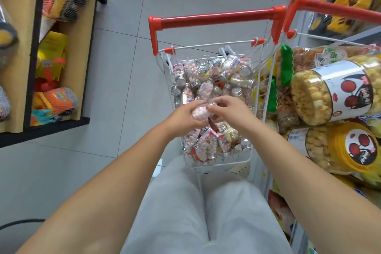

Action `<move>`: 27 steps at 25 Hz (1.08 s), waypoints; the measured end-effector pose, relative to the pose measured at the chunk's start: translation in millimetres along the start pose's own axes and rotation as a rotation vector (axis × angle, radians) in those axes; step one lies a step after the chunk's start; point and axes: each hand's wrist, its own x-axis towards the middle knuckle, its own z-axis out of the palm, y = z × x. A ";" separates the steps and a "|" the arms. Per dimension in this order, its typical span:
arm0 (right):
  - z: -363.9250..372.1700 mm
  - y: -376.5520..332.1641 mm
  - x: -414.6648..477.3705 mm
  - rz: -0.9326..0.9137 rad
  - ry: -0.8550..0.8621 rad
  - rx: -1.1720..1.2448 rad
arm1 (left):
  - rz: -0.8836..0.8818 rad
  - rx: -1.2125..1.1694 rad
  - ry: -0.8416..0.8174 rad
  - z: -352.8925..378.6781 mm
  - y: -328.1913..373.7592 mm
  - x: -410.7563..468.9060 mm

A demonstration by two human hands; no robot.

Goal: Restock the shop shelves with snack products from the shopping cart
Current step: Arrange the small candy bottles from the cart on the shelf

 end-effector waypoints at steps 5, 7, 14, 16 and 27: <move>15.6 -14.6 72.1 0.113 0.274 -0.165 | -0.131 -0.216 0.254 -16.6 -25.0 -4.4; 25.7 -12.6 89.9 0.168 0.266 -0.200 | -0.158 -0.293 0.348 -19.9 -28.5 -5.3; 25.2 13.3 86.0 0.195 0.235 0.036 | -0.183 -0.009 0.571 -6.7 -14.4 28.7; 28.2 20.9 80.6 0.159 0.254 0.081 | -0.225 0.063 0.618 -2.6 -9.8 39.8; 49.2 38.1 69.2 0.276 0.076 0.638 | -0.228 -0.383 0.465 -4.9 -22.2 49.9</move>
